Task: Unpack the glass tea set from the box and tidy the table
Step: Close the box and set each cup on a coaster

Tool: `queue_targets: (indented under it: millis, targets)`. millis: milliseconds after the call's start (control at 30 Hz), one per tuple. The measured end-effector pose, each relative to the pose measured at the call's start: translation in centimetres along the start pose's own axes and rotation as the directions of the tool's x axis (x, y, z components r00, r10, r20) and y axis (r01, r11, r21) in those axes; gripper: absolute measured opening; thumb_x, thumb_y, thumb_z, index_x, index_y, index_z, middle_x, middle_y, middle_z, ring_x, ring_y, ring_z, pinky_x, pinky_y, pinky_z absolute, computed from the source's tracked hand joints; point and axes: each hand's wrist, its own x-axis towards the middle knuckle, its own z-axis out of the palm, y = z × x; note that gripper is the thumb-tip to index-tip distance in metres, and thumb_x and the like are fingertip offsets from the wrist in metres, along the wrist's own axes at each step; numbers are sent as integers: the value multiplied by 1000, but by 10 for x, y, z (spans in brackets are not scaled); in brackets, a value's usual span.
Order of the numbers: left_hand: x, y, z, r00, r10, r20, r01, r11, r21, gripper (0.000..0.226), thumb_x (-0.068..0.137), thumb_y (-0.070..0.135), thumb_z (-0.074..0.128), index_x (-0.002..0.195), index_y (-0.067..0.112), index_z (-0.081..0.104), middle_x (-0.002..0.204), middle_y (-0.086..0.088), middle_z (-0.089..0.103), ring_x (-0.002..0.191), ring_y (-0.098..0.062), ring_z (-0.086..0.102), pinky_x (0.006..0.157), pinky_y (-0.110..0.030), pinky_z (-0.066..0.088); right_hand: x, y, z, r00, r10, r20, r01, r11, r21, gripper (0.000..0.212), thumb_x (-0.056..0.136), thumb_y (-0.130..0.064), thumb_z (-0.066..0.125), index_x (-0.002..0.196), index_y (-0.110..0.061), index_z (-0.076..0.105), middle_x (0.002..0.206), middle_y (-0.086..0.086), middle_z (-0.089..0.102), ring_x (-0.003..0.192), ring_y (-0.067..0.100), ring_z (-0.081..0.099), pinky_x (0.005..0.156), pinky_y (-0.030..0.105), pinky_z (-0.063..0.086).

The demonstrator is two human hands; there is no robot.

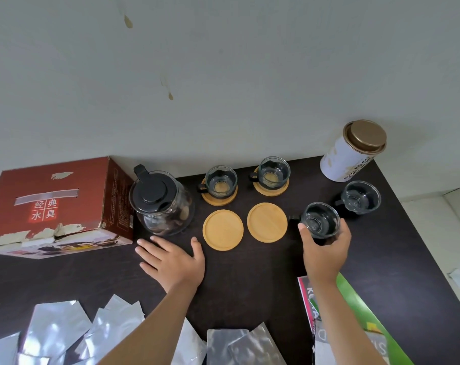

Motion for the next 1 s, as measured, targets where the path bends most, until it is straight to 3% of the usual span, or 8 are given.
queue_targets:
  millis: [133,267,467,833,1000]
  targets:
    - [0,-1,0,1000,3,-1,-3,1000,2,96,82,60,39,144,-9,16,152,-31,9,142,-44,5,110,-59,16,-28,-12,17,998,-7,67,2,997,79,84,66,-18,87,137,-15,42,134,0,50,125,13,50,106,40,43]
    - [-1,0,2,1000,2,8,-2,1000,2,96,80,61,37,144,-9,16,152,-31,10,141,-44,6,110,-59,16,-63,-17,44,974,-116,197,97,990,106,81,63,-12,88,132,-12,47,126,-2,54,120,10,52,102,33,45]
    - [-1,0,2,1000,0,26,0,1000,12,98,79,64,32,144,-8,15,152,-31,9,141,-44,5,110,-58,16,-98,-23,84,921,-128,368,104,991,83,84,61,-23,88,134,-16,45,128,-4,55,124,12,51,102,42,46]
    - [-1,1,2,1000,12,18,-12,1000,7,98,79,64,28,144,-9,17,151,-33,12,141,-45,8,109,-59,19,-111,-19,97,910,-135,393,142,990,11,87,63,-22,89,135,-8,43,131,3,52,126,17,48,105,42,43]
    - [0,2,4,1000,14,24,-14,1000,16,98,79,64,31,144,-9,16,151,-32,11,141,-45,7,109,-59,19,-106,-24,90,872,-184,453,198,980,18,97,61,-23,90,141,-7,36,138,2,45,132,12,39,111,27,34]
